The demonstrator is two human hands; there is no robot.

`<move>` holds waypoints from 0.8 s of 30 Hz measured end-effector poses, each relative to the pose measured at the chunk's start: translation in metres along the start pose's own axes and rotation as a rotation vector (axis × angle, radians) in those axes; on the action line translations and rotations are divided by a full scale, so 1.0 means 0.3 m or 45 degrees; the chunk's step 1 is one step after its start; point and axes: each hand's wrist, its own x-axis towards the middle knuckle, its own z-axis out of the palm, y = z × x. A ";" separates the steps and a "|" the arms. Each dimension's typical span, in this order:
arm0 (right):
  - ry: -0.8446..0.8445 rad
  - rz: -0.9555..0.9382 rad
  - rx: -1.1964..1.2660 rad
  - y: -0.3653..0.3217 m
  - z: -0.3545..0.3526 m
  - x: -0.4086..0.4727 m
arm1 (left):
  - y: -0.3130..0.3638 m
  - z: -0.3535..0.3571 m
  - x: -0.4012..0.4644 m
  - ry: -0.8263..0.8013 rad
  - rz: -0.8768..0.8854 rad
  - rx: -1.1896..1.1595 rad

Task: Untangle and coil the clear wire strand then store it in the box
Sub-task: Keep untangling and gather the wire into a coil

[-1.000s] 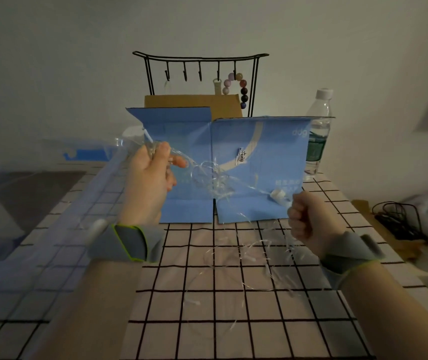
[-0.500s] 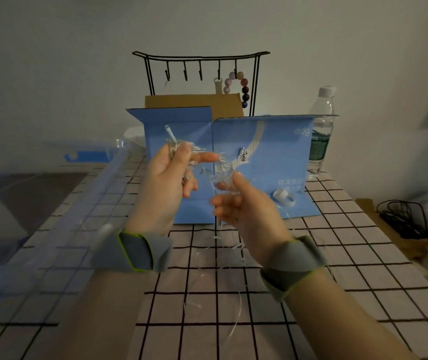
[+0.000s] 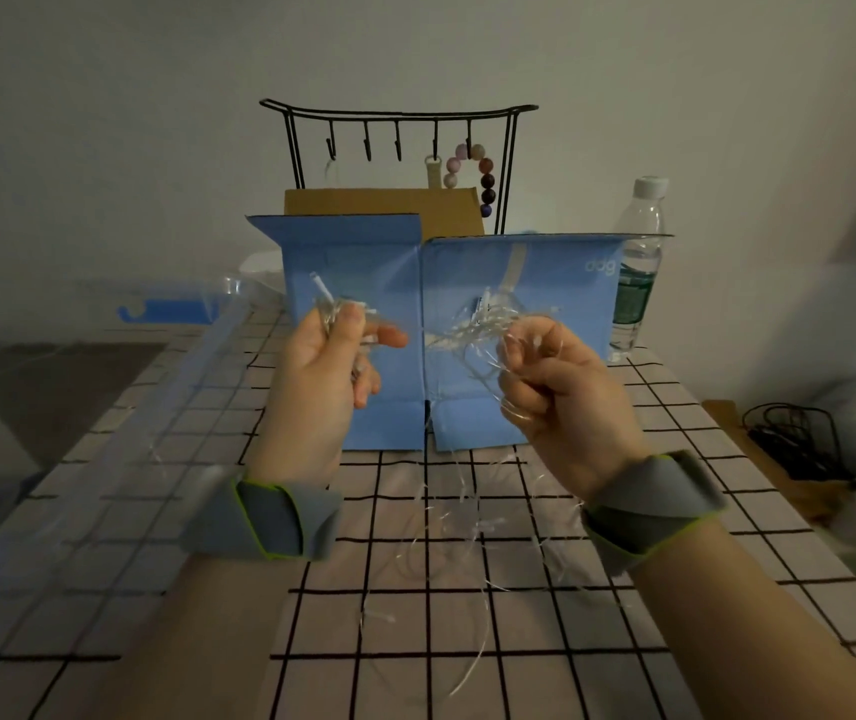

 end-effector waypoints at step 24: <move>-0.190 0.003 -0.277 -0.011 -0.003 0.006 | 0.041 0.073 -0.030 -0.248 -0.012 0.323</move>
